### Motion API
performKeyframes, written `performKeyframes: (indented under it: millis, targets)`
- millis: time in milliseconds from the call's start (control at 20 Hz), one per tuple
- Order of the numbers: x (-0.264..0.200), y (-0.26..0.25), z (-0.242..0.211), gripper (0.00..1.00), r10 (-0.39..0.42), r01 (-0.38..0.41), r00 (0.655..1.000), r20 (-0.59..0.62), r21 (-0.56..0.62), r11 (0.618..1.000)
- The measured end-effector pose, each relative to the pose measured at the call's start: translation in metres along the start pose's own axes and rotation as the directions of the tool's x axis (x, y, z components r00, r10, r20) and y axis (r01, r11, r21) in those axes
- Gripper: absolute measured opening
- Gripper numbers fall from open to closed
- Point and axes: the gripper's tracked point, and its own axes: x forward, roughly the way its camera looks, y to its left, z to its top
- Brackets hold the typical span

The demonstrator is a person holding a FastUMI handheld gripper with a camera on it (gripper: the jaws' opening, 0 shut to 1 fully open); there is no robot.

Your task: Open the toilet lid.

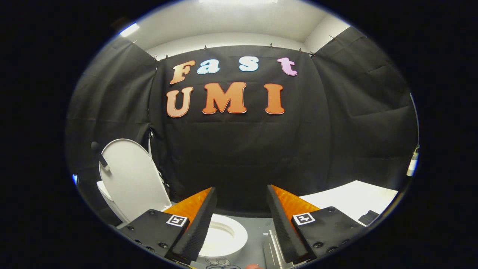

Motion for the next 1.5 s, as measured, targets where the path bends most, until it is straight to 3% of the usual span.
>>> performKeyframes:
  millis: [300,600,1500]
  targets:
    - [-0.021,-0.045,-0.032,0.87,-0.117,0.117,0.993,-0.013,0.031,0.993]
    - [-0.026,-0.065,-0.030,0.87,-0.174,0.173,0.985,0.007,0.065,0.983]
    - [-0.035,-0.056,-0.024,0.87,-0.179,0.178,0.983,0.037,0.036,0.983]
